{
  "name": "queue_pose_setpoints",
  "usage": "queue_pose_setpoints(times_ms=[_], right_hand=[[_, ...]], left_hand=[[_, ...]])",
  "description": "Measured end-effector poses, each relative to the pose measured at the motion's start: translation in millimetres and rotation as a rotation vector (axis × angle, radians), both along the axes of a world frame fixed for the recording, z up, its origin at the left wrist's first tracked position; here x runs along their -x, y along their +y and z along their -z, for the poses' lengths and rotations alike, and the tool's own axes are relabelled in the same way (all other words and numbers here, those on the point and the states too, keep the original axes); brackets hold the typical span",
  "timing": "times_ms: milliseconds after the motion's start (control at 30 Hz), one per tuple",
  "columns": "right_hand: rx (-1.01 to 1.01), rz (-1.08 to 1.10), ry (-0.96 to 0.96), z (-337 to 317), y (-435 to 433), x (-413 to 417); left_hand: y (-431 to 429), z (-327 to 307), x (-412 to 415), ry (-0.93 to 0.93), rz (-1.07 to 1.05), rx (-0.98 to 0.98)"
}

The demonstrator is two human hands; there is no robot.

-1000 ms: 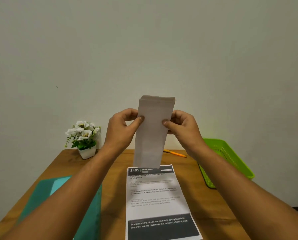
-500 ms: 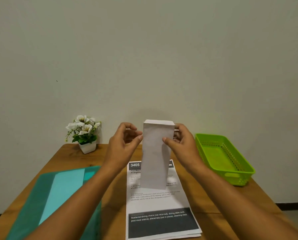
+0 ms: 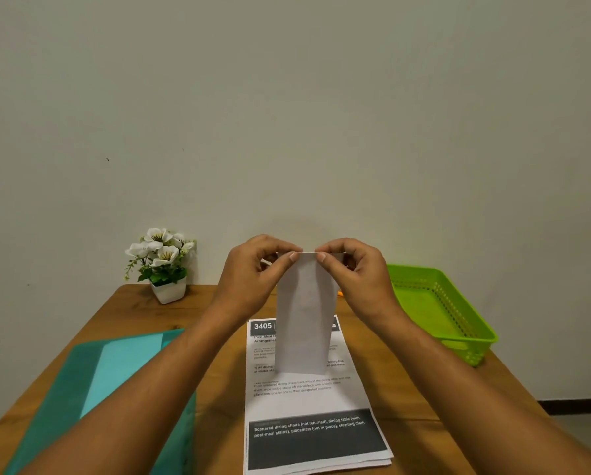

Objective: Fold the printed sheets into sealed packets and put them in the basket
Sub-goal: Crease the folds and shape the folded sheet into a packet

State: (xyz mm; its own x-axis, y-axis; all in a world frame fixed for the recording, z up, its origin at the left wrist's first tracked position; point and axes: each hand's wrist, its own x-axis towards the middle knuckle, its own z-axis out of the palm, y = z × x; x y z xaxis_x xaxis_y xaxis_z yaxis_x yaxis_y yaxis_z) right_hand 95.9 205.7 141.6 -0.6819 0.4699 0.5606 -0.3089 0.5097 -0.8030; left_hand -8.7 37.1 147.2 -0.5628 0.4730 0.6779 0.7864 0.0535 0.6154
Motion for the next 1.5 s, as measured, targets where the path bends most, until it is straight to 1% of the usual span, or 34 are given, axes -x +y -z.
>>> queue_pose_setpoints(times_ms=[133, 200, 300, 367, 433, 500, 567, 700, 867, 967, 1000, 1167, 1267, 1333, 1400, 1500], right_hand=[[0.010, -0.054, -0.004, -0.7, 0.5, 0.6], [0.031, -0.087, -0.020, 1.7, -0.3, -0.1], [0.112, -0.122, -0.044, 9.4, -1.1, -0.2], [0.178, -0.141, -0.100, 16.0, 0.7, 0.7], [0.230, -0.195, -0.230, 24.0, 2.3, 0.8], [0.255, -0.266, -0.373, 34.4, 1.7, -0.5], [0.251, -0.297, -0.446, 46.2, -0.4, -0.5], [0.193, -0.276, -0.509, 63.1, -1.7, 2.4], [-0.029, -0.172, -0.666, 95.0, -6.3, 2.2], [-0.087, -0.138, -0.772, 117.2, -12.8, 1.2], [-0.111, -0.127, -0.791, 123.5, -13.8, 1.6], [-0.300, -0.075, -0.867, 139.7, -12.1, -0.2], [-0.438, -0.043, -0.890, 142.9, -9.9, -1.9], [-0.532, -0.030, -0.896, 142.6, -9.9, -1.5], [-0.645, -0.053, -0.901, 141.5, -12.7, 1.8], [-0.802, -0.147, -0.846, 139.4, -26.7, 12.1]], left_hand=[[-0.6, -0.6, 0.3, 0.069, 0.000, 0.060], [-0.8, 0.6, 1.3, 0.030, 0.002, 0.040], [-3.2, 4.2, 2.9, -0.113, 0.008, -0.014], [-6.4, 4.8, 2.9, -0.262, 0.039, -0.107], [-10.2, 4.1, 1.5, -0.429, 0.068, -0.232], [-15.6, 6.0, 2.0, -0.534, 0.050, -0.313], [-23.8, 15.9, 4.3, -0.586, 0.014, -0.306], [-47.5, 50.5, 12.4, -0.617, -0.096, -0.152], [-73.5, 106.5, 14.1, -0.525, -0.267, 0.256], [-80.2, 132.3, 8.1, -0.407, -0.426, 0.513], [-80.8, 138.5, 6.9, -0.369, -0.458, 0.569], [-76.9, 155.1, 3.4, -0.239, -0.508, 0.657], [-74.8, 163.3, 2.2, -0.157, -0.498, 0.642], [-75.1, 170.5, 2.8, -0.047, -0.456, 0.619], [-74.4, 178.5, 4.6, 0.065, -0.385, 0.629], [-70.5, 181.7, 5.5, 0.127, -0.340, 0.734]])
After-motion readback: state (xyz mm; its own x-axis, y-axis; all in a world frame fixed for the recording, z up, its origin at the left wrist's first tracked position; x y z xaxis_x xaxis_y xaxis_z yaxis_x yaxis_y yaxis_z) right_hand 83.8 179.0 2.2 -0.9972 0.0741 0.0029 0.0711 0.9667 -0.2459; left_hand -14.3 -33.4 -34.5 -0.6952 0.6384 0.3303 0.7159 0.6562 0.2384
